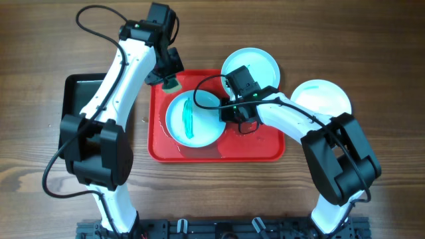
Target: Clean dirty plates on tray and stack at the side
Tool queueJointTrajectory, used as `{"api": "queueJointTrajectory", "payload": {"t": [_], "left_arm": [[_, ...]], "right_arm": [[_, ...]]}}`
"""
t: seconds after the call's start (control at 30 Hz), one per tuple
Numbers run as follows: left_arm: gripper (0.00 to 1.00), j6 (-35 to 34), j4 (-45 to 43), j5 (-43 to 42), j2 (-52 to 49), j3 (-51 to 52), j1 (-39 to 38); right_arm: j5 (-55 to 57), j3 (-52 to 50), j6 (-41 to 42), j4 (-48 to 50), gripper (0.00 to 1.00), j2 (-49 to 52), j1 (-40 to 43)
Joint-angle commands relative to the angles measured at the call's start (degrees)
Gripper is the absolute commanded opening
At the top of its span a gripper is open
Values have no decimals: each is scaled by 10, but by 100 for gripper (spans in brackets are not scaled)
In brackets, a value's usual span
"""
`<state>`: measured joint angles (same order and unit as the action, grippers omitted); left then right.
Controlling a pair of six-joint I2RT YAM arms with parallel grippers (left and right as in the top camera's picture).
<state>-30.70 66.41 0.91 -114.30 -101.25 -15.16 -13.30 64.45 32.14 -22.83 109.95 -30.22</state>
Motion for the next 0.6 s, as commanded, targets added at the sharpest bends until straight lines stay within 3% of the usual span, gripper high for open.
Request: {"api": "queueJointTrajectory", "payload": {"t": [0.0, 0.13, 0.33, 0.53, 0.57], "left_arm": [[4, 5, 2, -27, 8, 55, -2], [4, 20, -20, -61, 8, 128, -21], [4, 137, -125, -69, 8, 233, -86], [4, 145, -230, -40, 8, 298, -114], [4, 175, -240, -49, 8, 298, -115]], "right_arm": [[-7, 6, 18, 10, 4, 13, 1], [-16, 6, 25, 17, 4, 22, 1], [-23, 6, 22, 23, 4, 23, 1], [-23, 6, 18, 23, 4, 23, 1], [-23, 6, 18, 23, 4, 23, 1]]}}
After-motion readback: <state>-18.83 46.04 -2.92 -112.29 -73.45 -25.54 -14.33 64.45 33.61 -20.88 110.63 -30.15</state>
